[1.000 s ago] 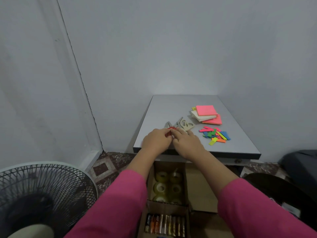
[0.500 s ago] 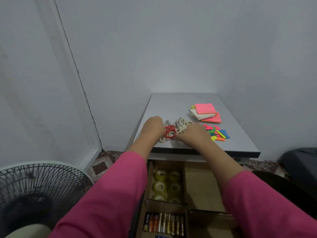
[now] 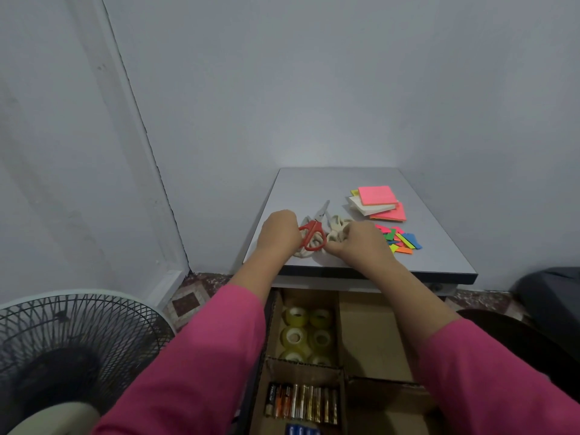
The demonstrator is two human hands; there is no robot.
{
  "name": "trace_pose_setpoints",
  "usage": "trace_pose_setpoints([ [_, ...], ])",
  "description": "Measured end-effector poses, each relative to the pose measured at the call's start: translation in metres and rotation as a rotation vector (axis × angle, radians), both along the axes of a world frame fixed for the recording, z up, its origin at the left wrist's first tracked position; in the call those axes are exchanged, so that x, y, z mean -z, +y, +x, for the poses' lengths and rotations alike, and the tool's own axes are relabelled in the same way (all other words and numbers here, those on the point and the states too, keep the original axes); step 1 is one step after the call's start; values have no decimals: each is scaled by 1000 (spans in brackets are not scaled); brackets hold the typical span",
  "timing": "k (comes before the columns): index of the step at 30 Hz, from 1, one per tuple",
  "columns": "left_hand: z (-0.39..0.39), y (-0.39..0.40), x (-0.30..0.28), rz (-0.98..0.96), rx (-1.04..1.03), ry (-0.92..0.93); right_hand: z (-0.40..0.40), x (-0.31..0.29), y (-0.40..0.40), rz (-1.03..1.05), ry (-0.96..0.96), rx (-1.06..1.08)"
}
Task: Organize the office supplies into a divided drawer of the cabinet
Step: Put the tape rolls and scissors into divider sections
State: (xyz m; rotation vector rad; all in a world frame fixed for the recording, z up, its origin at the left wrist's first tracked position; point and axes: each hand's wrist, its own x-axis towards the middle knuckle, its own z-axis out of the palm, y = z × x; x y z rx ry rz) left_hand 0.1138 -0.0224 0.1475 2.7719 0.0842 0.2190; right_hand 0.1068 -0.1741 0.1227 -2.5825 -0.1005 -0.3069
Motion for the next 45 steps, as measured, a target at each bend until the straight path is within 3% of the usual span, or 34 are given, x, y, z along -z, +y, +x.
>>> trace_pose_setpoints([
  [10, -78, 1, 20, -278, 68, -97, -76, 17, -31, 204, -60, -31],
  [14, -115, 2, 41, -406, 77, -24, -110, 41, -51, 295, -77, -65],
  [20, -152, -3, 76, -533, 96, 160, -139, 80, -85, 263, 10, -68],
  [27, -152, -37, 90, -184, 154, 261, -132, 107, -103, 68, 302, 70],
  [35, -122, -105, 93, 199, 285, 214, -122, 120, -87, -123, 356, 188],
  [45, -112, -120, 112, 550, 360, 288, -119, 119, -86, -106, 480, 157],
])
